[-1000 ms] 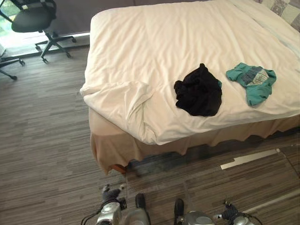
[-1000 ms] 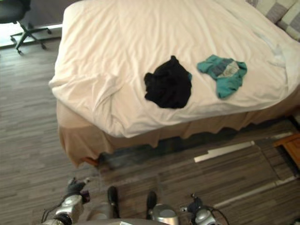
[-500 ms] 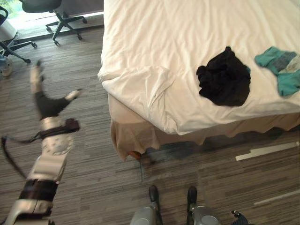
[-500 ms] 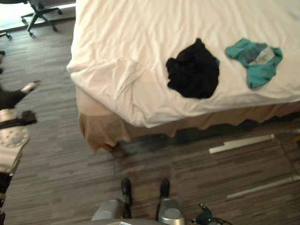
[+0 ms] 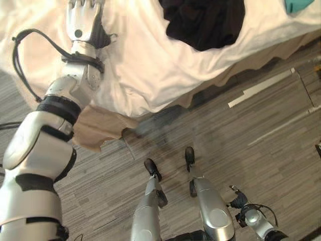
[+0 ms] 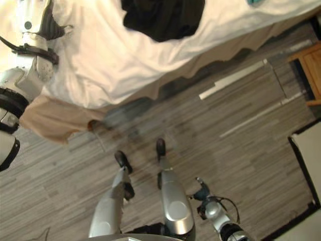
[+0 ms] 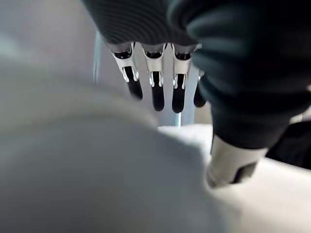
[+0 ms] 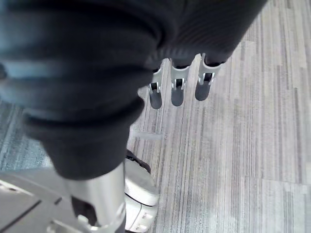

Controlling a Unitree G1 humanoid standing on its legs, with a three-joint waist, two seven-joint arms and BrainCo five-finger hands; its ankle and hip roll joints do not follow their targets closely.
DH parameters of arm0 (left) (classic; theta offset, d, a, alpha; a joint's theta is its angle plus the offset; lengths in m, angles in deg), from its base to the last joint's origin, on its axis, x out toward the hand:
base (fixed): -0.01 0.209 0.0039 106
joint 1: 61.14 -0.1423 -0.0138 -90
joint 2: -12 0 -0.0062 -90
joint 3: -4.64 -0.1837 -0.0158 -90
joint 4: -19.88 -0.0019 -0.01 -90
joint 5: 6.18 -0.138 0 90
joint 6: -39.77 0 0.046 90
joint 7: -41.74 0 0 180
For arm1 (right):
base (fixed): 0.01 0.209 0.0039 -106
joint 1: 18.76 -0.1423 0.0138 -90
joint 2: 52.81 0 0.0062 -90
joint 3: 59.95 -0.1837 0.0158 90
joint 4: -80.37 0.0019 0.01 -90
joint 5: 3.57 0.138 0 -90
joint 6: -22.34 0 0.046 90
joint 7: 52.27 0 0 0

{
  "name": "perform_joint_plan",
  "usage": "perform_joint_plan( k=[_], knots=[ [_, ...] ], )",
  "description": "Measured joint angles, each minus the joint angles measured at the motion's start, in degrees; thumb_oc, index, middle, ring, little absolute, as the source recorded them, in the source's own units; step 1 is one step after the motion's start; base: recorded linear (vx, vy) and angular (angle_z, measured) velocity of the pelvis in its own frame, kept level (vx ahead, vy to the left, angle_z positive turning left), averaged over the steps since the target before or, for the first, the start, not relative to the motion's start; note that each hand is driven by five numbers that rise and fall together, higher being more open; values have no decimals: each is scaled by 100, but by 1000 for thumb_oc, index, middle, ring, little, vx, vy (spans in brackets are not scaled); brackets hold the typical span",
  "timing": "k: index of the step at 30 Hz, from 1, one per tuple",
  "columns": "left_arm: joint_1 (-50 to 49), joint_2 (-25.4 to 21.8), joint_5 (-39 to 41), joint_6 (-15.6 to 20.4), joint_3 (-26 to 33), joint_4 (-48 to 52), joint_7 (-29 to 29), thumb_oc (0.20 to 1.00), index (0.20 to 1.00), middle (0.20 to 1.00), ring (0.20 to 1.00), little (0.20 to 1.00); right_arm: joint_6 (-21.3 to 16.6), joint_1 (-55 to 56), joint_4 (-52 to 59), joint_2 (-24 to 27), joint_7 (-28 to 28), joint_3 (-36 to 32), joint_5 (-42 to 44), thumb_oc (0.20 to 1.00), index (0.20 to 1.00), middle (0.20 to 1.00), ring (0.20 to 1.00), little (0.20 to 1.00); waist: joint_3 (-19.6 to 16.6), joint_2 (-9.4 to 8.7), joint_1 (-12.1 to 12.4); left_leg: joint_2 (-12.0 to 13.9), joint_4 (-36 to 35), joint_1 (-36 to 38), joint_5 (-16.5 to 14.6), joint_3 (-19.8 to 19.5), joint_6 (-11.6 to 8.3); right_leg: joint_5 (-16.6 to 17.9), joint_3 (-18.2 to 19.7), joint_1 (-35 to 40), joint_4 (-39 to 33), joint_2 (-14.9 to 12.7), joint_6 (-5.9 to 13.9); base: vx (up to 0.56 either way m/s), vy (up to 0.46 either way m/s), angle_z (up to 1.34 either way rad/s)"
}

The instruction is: Tidy up the quilt and then pick up the clothes from the bed and put them into the laundry hamper.

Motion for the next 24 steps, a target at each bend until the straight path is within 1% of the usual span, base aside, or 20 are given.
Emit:
perform_joint_plan(
  k=[2,5,6,7,8,9,10,11,12,13,14,15,16,17,18,19,20,22,23,24],
  knots=[
    [-160,125,-307,-71,-11,-437,80,200,200,200,200,200,-1,-1,-131,-8,3,27,0,1000,1000,1000,1000,1000,0,0,3,7,0,140,-3,-9,-5,1,-2,176,-87,8,-2,31,-5,-7],
    [-1134,294,-483,-131,670,-554,273,200,200,200,200,200,-22,19,-142,42,-7,-79,120,1000,1000,1000,1000,1000,-20,-26,17,6,-2,745,-13,-22,-19,-1,-21,793,-159,3,-3,74,9,-6],
    [-1283,293,-484,-129,751,-553,300,200,200,200,200,200,-29,38,-117,56,-6,-124,123,1000,1000,1000,1000,1000,-33,-27,23,7,-3,840,-32,-35,-42,-4,-25,901,-197,4,-3,133,41,-13],
    [-2058,225,-478,-118,1292,-537,357,200,200,200,200,200,-33,171,111,169,-15,-362,173,1000,1000,1000,1000,1000,-288,21,57,60,-39,1050,-355,-89,-185,-130,-13,1114,-286,68,-153,151,46,-14],
    [-2387,191,-463,-124,1556,-551,375,200,200,200,200,200,-35,185,172,197,-21,-470,191,1000,1000,1000,1000,1000,-374,33,54,87,-38,1070,-391,-80,-188,-128,4,1131,-286,92,-153,148,52,-15],
    [-3179,126,-431,-87,2199,-476,477,200,200,200,200,200,-16,312,528,318,-32,-752,206,1000,1000,1000,1000,1000,-491,24,57,97,-40,1203,-401,-77,-201,-131,5,1270,-286,99,-154,124,49,-6],
    [-3588,131,-412,-84,2465,-485,502,200,200,200,200,200,-15,427,603,402,-61,-910,207,1000,1000,1000,1000,1000,-585,27,62,112,-39,1292,-414,-72,-206,-138,-4,1344,-289,113,-160,107,72,2],
    [-4042,96,-391,-106,2533,-566,574,219,219,219,219,219,19,473,720,516,-82,-984,206,1000,1000,1000,1000,1000,-773,41,111,115,-41,1283,-445,-86,-218,-180,-17,1346,-289,115,-182,107,98,0],
    [-4836,52,-355,-64,2906,-467,726,1000,1000,1000,1000,1000,108,625,1133,792,-29,-1242,207,1000,1000,1000,1000,1000,-967,34,194,127,-42,1367,-500,-75,-238,-185,-3,1426,-290,125,-185,90,121,-1],
    [-5177,76,-318,-80,3030,-526,796,1000,1000,1000,1000,1000,92,783,1279,953,-33,-1416,208,1000,1000,1000,1000,1000,-1091,36,192,129,-41,1399,-506,-64,-230,-191,11,1446,-291,130,-180,82,119,-3],
    [-5979,85,-256,-71,3315,-783,1010,1000,1000,1000,1000,1000,149,793,1631,1296,9,-1698,223,1000,1000,1000,1000,1000,-1254,12,297,117,-41,1464,-520,-69,-240,-194,4,1513,-292,112,-176,80,112,-1],
    [-6379,215,-206,-72,3705,-944,1105,1000,1000,1000,1000,1000,158,816,1954,1529,25,-1883,237,1000,1000,1000,1000,1000,-1260,10,333,106,-42,1547,-546,-60,-239,-205,13,1599,-294,102,-160,81,113,1],
    [-6729,423,-93,-139,4083,-1249,1236,1000,1000,1000,1000,1000,73,964,2244,1806,-5,-2152,278,1000,1000,1000,1000,1000,-1379,13,362,85,-41,1582,-559,-63,-228,-224,24,1632,-298,87,-137,52,82,5],
    [-7133,629,171,-122,4605,-1360,1298,1000,1000,1000,1000,1000,137,963,2523,2008,26,-2303,308,1000,1000,1000,1000,1000,-1482,-16,446,76,-42,1575,-591,-69,-208,-245,5,1638,-298,73,-115,55,58,2],
    [-7382,831,487,-133,5043,-1386,1307,1000,1000,1000,1000,1000,119,1028,2790,2254,18,-2352,314,1000,1000,1000,1000,1000,-1553,-18,456,62,-41,1589,-599,-52,-199,-255,26,1624,-298,64,-99,26,35,12],
    [-7710,1073,928,-153,5178,-1620,1353,1000,1000,1000,1000,1000,14,953,3064,2536,-11,-2587,313,837,837,837,837,837,-1680,-38,570,52,-41,1563,-595,-56,-194,-276,-13,1638,-315,36,-79,25,63,13],
    [-7850,1162,1026,-154,5199,-1697,1369,1000,1000,1000,1000,1000,-16,941,3160,2610,-28,-2684,313,200,200,200,200,200,-1736,-76,595,52,-41,1545,-593,-46,-192,-282,-14,1600,-322,33,-70,-14,68,25],
    [-8211,1417,1243,-127,5218,-1719,1358,1000,1000,1000,1000,1000,23,592,3642,2836,-59,-2617,313,200,200,200,200,200,-1823,-119,745,45,-41,1432,-589,-26,-191,-261,-78,1576,-321,2,-38,-38,43,11],
    [-8397,1771,1392,-119,5216,-1717,1361,1000,1000,1000,1000,1000,-1,105,4339,3004,-71,-2506,313,200,200,200,200,200,-1829,-111,797,22,-41,1384,-589,-12,-189,-243,-66,1522,-295,-19,-13,-41,10,-2],
    [-8400,1964,1411,-115,5207,-1717,1378,1000,1000,1000,1000,1000,-51,-271,4677,3046,-85,-2379,311,200,200,200,200,200,-1829,-114,838,16,-41,1344,-588,-13,-188,-223,-64,1481,-295,-27,16,-135,-42,11]
  ],
)
